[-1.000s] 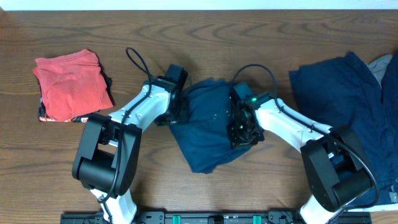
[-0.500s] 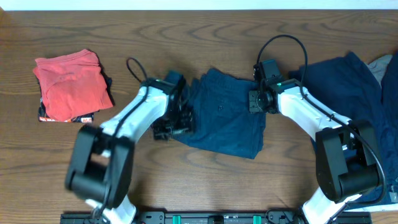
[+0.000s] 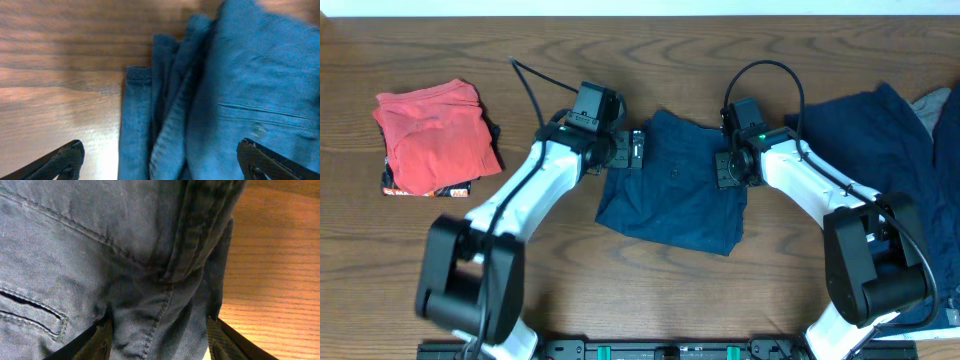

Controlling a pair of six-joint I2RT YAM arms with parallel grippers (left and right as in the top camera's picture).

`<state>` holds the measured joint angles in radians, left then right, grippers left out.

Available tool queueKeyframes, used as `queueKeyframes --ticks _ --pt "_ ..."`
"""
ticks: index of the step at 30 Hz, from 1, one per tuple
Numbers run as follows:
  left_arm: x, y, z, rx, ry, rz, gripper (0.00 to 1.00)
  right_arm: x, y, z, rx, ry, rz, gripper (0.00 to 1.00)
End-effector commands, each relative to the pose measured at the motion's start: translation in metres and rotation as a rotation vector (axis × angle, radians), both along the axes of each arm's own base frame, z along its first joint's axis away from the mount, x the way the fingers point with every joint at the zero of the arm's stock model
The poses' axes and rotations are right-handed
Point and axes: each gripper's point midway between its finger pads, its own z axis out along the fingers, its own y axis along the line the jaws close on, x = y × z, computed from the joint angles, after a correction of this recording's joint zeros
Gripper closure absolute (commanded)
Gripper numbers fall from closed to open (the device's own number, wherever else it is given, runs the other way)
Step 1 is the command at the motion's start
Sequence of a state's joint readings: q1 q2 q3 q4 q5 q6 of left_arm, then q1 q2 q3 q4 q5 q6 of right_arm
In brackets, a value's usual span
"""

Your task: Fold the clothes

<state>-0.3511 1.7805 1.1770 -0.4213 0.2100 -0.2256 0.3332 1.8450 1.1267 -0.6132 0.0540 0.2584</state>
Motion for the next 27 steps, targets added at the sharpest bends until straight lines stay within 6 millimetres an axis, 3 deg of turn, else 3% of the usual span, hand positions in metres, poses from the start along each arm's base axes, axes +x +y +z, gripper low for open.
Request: queueKeyframes --ticks 1,4,10,16,17,19,23,27 --pt "-0.001 -0.008 -0.023 -0.043 0.049 -0.050 0.02 0.003 0.001 0.000 -0.016 -0.002 0.016 0.41" --pt "-0.001 -0.013 -0.040 -0.060 0.080 -0.058 0.02 0.003 0.001 0.000 -0.016 -0.002 0.015 0.41" --pt "-0.020 -0.037 -0.059 -0.185 0.198 -0.117 0.01 0.002 0.001 -0.001 -0.017 0.002 0.016 0.41" --pt "-0.028 -0.048 -0.066 -0.213 0.228 -0.147 0.45 -0.001 0.000 -0.001 -0.021 0.015 0.015 0.42" --pt "-0.025 -0.048 -0.065 -0.215 0.219 -0.148 0.57 -0.002 -0.001 -0.002 -0.023 0.019 0.016 0.43" --pt "-0.018 -0.049 -0.061 -0.226 0.184 -0.148 0.92 -0.005 -0.001 0.000 -0.024 0.026 0.012 0.44" --pt "0.001 -0.040 -0.041 -0.247 0.107 -0.123 0.94 -0.004 -0.004 0.019 -0.018 0.004 0.005 0.42" --pt "0.028 -0.003 -0.004 -0.215 -0.012 -0.030 0.94 0.005 -0.013 0.060 0.010 -0.082 -0.027 0.39"
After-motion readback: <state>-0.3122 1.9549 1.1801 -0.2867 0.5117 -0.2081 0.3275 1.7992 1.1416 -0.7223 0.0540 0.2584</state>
